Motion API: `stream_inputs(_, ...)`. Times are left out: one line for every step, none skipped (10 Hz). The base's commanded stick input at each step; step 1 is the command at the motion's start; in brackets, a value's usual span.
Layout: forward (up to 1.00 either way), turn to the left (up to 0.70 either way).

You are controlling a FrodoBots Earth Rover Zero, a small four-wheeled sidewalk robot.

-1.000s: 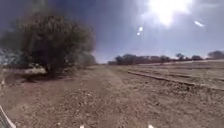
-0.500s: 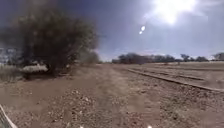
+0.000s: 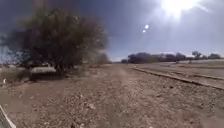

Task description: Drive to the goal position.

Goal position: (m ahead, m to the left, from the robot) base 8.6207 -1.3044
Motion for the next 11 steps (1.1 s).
stream_inputs(0.70,0.00)
stream_inputs(0.70,0.00)
stream_inputs(0.70,0.00)
stream_inputs(0.70,0.00)
stream_inputs(0.70,0.00)
stream_inputs(0.70,0.00)
stream_inputs(0.70,0.00)
stream_inputs(0.70,0.00)
stream_inputs(0.70,0.00)
stream_inputs(0.70,0.00)
stream_inputs(0.70,0.00)
